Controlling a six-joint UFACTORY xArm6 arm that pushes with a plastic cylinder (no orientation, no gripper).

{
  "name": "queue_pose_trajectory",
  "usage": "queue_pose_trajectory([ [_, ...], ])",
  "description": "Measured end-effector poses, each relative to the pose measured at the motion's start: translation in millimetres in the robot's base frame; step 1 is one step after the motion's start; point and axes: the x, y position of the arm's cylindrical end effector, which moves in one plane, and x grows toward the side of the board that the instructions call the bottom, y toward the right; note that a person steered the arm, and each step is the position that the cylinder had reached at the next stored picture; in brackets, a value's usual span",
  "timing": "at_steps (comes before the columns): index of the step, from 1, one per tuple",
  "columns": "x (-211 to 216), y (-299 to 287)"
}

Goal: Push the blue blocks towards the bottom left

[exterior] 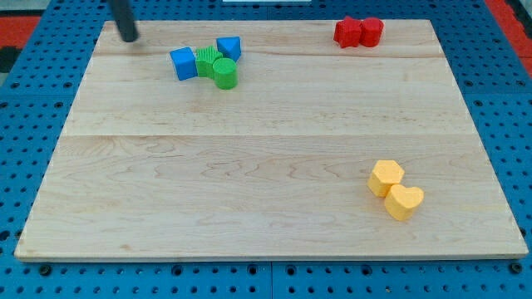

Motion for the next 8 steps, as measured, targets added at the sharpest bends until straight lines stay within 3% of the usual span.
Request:
queue_pose_trajectory([
  [1,0,112],
  [2,0,156],
  [4,29,161],
  [5,33,133],
  [6,19,82],
  [8,5,73],
])
